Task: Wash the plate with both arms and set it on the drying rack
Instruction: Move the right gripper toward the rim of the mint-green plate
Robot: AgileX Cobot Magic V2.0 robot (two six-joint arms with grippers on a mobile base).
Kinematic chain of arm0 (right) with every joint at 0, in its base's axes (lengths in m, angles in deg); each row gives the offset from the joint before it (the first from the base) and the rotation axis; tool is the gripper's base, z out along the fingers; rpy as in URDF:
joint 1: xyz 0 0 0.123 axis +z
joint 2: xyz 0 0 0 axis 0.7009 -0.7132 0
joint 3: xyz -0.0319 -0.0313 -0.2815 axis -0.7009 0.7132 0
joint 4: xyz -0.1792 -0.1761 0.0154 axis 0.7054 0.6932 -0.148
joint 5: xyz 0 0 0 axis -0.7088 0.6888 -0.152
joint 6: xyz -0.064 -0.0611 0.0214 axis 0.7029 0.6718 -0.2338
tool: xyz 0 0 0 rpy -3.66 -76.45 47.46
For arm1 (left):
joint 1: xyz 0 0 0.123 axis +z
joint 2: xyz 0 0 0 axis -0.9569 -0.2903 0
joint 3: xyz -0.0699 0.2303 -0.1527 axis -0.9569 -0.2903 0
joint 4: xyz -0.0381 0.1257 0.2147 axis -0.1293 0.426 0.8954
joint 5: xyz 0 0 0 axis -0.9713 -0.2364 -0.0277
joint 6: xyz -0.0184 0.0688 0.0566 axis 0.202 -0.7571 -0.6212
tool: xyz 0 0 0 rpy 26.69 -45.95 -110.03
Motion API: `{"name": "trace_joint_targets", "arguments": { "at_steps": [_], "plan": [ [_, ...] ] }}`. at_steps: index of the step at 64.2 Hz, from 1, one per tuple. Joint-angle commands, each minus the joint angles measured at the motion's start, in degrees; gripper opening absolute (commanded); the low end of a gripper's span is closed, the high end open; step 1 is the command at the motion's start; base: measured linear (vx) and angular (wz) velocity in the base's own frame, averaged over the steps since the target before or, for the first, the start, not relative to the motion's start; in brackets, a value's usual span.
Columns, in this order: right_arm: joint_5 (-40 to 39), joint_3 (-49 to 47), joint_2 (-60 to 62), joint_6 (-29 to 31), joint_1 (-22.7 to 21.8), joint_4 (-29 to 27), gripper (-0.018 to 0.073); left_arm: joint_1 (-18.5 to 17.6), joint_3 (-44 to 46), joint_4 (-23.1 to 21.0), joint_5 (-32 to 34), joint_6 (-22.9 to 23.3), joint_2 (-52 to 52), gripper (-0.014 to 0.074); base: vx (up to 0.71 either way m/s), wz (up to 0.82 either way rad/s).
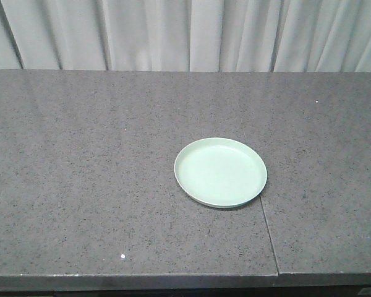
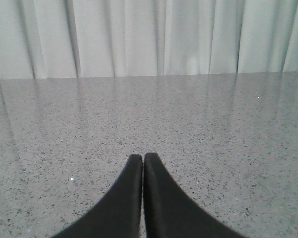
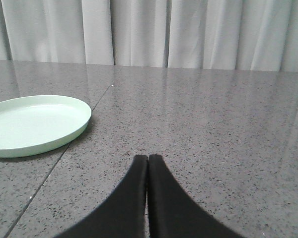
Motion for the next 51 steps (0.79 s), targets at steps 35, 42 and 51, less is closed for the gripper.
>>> {"name": "trace_joint_targets", "arguments": {
  "at_steps": [35,42,51],
  "plan": [
    [-4.0,-1.8,0.3,-1.1,-0.2,-1.8,-0.0009,-0.3,-0.9,-0.5,4.0,0.6,0.8,-0.0006,0.0,0.0],
    [-4.0,-5.4,-3.0,-0.3,-0.2,-1.3,-0.0009,-0.3,-0.9,-0.5,4.0,0.6,0.8,-0.0006,0.0,0.0],
    [-2.0,-11.7,-10.2,2.8,-0.2,1.0,-0.0009,-0.3,-0.9,-0.5,4.0,0.6,0.8,-0.0006,0.0,0.0]
  ]
}}
